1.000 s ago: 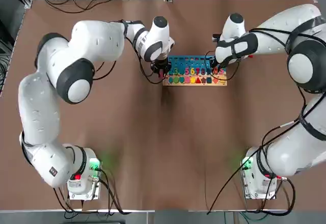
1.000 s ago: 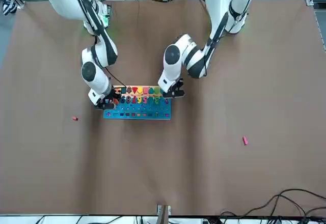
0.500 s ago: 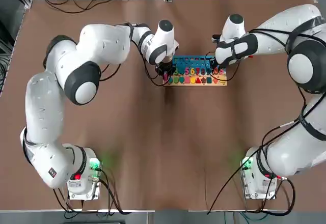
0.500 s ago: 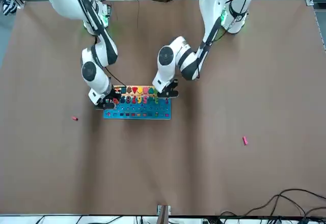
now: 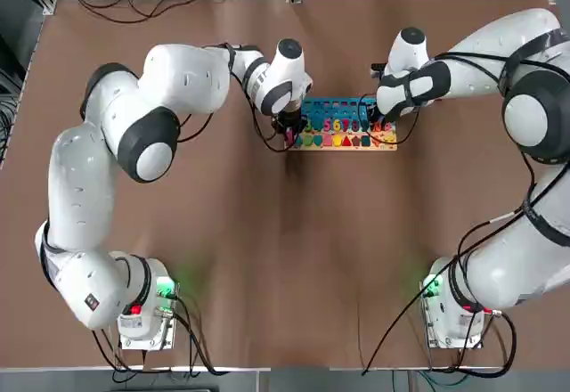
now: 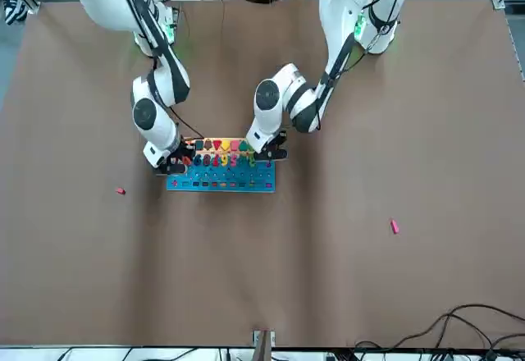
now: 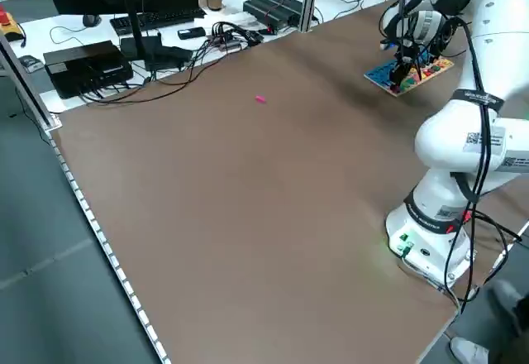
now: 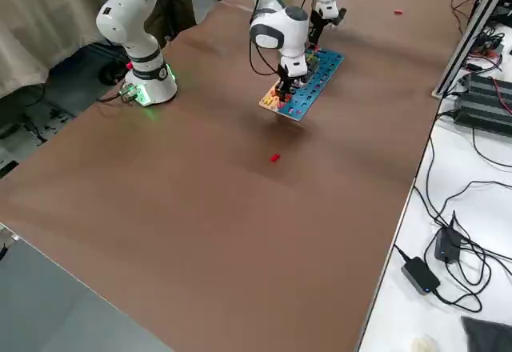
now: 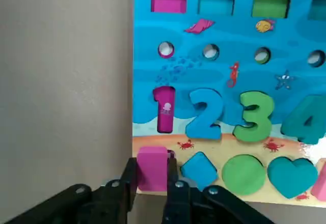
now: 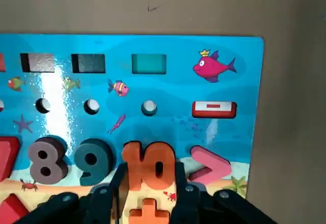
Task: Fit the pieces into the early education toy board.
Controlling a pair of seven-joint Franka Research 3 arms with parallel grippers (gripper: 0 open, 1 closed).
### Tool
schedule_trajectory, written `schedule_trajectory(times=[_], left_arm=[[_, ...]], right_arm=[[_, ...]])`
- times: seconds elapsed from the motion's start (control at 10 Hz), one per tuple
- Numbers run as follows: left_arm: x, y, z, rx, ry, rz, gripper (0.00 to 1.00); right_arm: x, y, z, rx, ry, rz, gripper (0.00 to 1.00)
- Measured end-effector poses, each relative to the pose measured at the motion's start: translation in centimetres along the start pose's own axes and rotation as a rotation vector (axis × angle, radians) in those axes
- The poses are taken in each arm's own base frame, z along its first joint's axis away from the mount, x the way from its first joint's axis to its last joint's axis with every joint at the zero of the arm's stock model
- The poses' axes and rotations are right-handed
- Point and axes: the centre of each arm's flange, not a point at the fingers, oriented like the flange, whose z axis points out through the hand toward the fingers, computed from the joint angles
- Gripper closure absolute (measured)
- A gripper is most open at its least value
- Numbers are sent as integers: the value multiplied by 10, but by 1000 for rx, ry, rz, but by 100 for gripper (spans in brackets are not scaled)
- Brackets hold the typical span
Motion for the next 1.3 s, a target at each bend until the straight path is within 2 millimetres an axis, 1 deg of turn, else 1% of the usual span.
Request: schedule_trajectory(times=[0.2,0.4,1.3], left_arm=[[0,2,4,-7,3,4,74],[-4,5,4,-6,5,14,74],[-7,7,4,-3,4,21,74]], right_arm=[[0,0,0,0,0,0,59],[-3,1,3,-2,-6,0,56],[-5,1,0,-9,-25,-1,56]])
